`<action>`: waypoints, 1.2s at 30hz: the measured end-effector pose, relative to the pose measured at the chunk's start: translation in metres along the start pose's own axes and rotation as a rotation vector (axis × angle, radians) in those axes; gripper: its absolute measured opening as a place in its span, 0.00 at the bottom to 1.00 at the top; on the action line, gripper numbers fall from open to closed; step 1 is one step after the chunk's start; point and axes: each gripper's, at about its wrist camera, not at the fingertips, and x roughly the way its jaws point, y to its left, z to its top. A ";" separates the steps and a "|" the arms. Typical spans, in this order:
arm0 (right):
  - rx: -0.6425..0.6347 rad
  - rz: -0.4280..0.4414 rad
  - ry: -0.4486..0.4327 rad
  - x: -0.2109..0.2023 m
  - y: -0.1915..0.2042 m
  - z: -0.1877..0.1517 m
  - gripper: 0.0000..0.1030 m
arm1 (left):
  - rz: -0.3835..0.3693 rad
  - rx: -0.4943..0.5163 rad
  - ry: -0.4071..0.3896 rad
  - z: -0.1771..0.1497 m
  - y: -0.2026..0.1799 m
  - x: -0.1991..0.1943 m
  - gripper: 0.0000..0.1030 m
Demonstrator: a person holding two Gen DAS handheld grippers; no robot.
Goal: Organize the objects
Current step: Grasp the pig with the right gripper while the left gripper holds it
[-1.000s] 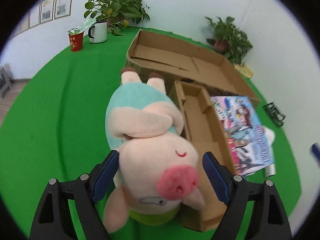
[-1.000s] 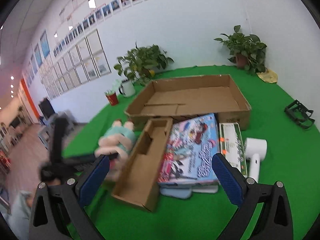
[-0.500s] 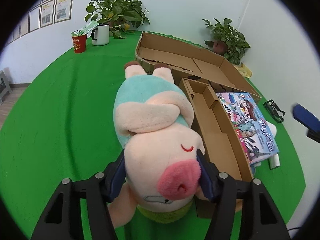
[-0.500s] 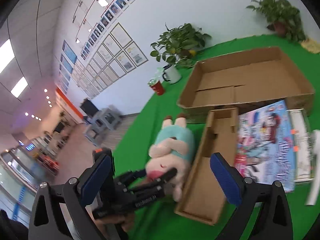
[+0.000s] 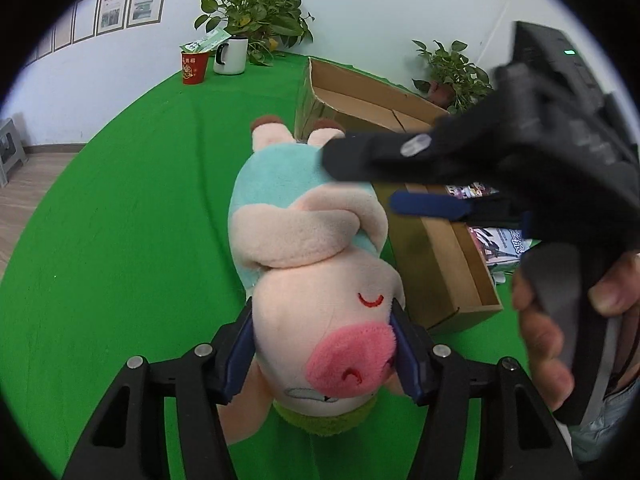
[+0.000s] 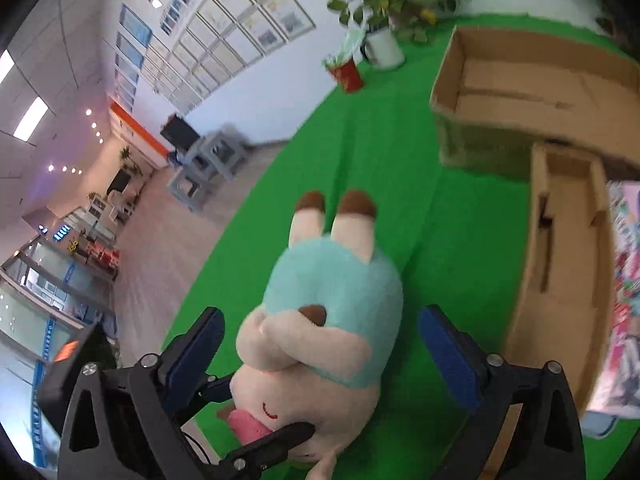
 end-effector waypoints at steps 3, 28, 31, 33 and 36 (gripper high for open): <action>0.013 0.003 0.058 0.024 0.000 -0.011 0.89 | 0.017 0.030 0.001 0.000 -0.005 0.001 0.58; -0.130 -0.052 -0.286 -0.115 0.020 0.039 0.72 | 0.033 0.240 -0.288 0.105 -0.075 -0.044 0.58; -0.154 -0.083 -0.369 -0.157 0.024 0.081 0.72 | 0.010 0.273 -0.357 0.154 -0.092 -0.052 0.59; -0.154 -0.099 -0.398 -0.180 0.023 0.110 0.72 | -0.009 0.281 -0.380 0.185 -0.100 -0.051 0.59; -0.135 -0.111 -0.404 -0.208 0.019 0.140 0.72 | -0.038 0.269 -0.369 0.225 -0.105 -0.042 0.59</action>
